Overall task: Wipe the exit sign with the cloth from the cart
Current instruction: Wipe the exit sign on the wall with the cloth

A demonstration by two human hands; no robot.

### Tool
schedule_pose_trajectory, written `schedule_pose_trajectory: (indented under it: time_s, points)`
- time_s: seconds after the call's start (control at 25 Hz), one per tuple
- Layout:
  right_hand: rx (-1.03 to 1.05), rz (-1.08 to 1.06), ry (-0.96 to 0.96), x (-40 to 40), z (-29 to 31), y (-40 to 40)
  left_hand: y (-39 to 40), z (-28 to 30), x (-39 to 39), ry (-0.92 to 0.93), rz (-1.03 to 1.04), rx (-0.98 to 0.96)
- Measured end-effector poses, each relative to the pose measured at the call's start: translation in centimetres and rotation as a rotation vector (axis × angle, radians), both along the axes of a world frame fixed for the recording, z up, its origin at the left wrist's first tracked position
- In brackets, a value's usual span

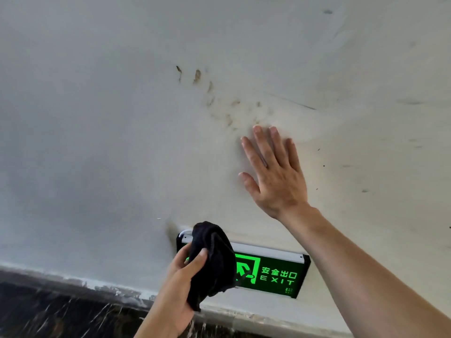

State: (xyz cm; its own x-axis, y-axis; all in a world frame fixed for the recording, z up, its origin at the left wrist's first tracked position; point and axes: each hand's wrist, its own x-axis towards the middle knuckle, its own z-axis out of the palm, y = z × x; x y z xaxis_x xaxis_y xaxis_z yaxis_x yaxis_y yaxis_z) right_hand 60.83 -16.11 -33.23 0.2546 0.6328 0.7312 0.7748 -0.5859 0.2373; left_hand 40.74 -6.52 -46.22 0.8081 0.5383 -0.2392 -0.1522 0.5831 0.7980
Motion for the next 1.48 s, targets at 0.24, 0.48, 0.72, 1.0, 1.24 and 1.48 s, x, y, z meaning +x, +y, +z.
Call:
schedule_pose_trajectory:
  time_s: [0.24,0.48,0.72,1.0,1.24,1.48]
  points:
    - [0.108,-0.020,-0.168,2.2,-1.7,1.7,3.6,-0.5,-1.1,-0.019,0.202,0.044]
    - [0.153,-0.006,-0.234,2.7,-2.0,2.1,7.3,-0.7,-1.7,0.288,0.572,0.705]
    - [0.202,0.010,-0.282,2.9,-2.1,2.3,7.6,-3.9,1.6,0.556,0.576,1.040]
    - [0.271,0.002,-0.365,3.3,-2.4,2.8,7.7,-7.3,2.8,0.425,0.422,0.867]
    - [0.265,-0.016,-0.369,3.4,-2.5,2.8,7.7,-8.1,3.1,0.227,0.457,0.482]
    - [0.266,-0.032,-0.383,3.4,-2.4,2.9,8.9,-10.8,2.9,0.267,0.435,0.232]
